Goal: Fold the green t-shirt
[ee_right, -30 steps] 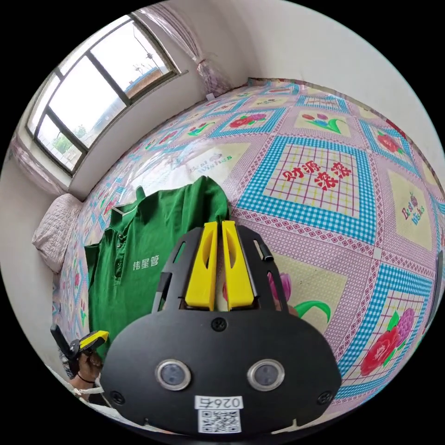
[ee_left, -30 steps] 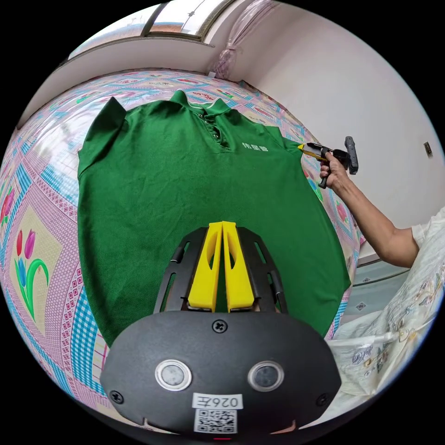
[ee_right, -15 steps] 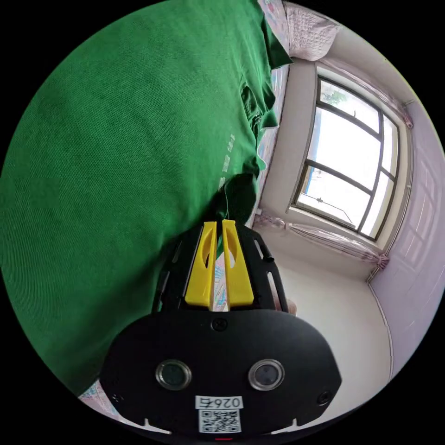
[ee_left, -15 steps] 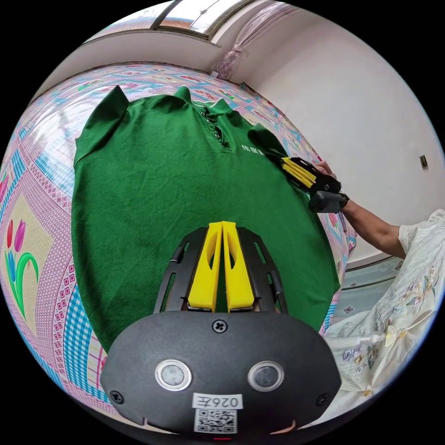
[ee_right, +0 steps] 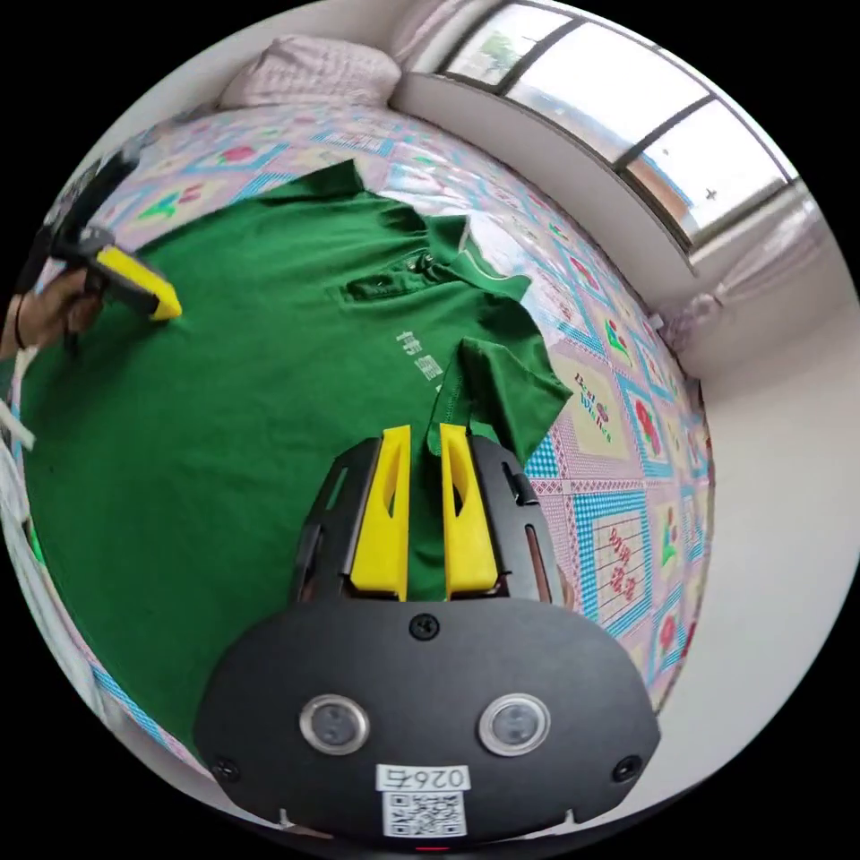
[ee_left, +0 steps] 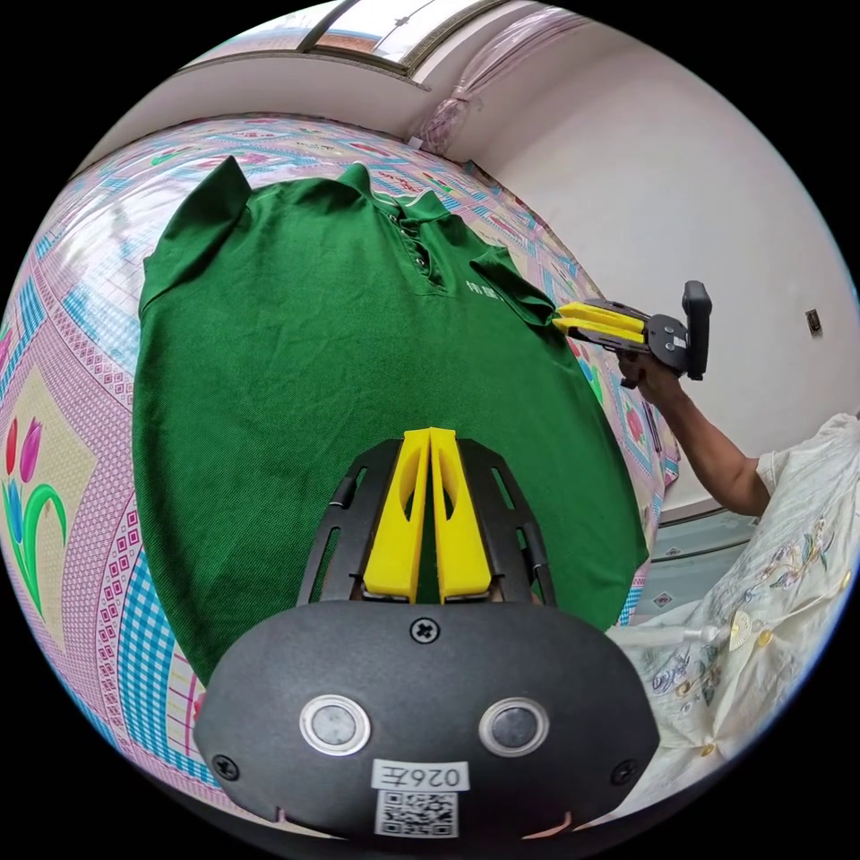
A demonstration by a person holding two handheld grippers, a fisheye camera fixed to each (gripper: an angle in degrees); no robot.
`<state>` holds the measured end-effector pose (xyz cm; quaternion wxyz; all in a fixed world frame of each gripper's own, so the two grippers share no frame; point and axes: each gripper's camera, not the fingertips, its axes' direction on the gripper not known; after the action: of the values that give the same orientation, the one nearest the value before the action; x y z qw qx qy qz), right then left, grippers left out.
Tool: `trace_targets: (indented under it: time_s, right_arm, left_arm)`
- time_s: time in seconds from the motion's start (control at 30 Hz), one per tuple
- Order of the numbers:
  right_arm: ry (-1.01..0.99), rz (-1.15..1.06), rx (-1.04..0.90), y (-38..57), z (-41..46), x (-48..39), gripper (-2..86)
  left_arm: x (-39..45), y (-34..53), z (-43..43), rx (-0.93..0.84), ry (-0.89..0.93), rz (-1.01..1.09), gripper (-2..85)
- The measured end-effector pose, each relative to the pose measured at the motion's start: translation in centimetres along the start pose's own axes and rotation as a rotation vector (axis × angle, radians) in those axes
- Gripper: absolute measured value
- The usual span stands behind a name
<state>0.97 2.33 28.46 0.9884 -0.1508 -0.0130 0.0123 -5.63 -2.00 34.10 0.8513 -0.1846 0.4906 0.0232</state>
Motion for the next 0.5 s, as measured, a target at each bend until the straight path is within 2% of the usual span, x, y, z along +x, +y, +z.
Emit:
trace_targets:
  time_s: [0.03, 0.1, 0.2, 0.33, 0.43, 0.5]
  right_arm:
    - [-0.03, 0.115, 0.02, 0.3, -0.2, 2.4, 0.9]
    - [-0.048, 0.212, -0.002, 0.7, 0.8, 5.2, 1.4]
    - [-0.074, 0.27, -0.061, 1.2, 3.1, 7.6, 1.8]
    - [0.006, 0.244, -0.163, 1.6, 5.4, 8.5, -1.1]
    - [-0.032, 0.175, -0.106, 2.8, 3.7, 8.3, -1.4]
    - [-0.047, 0.131, -0.133, 3.7, 3.5, 8.3, -1.3]
  left_arm:
    - [-0.1, 0.0, -0.1, 0.0, -0.002, 0.001, -1.0]
    - [-0.4, -0.1, -0.2, 0.0, -0.001, 0.0, -1.0]
    - [-0.8, -0.2, -0.4, 0.0, 0.003, -0.001, -1.0]
    - [-1.3, -0.3, -0.7, 0.001, 0.007, -0.003, -1.0]
    - [-1.8, -0.3, -0.9, 0.001, 0.011, -0.005, -1.0]
    - [-2.1, -0.3, -1.0, 0.001, 0.021, -0.009, -1.0]
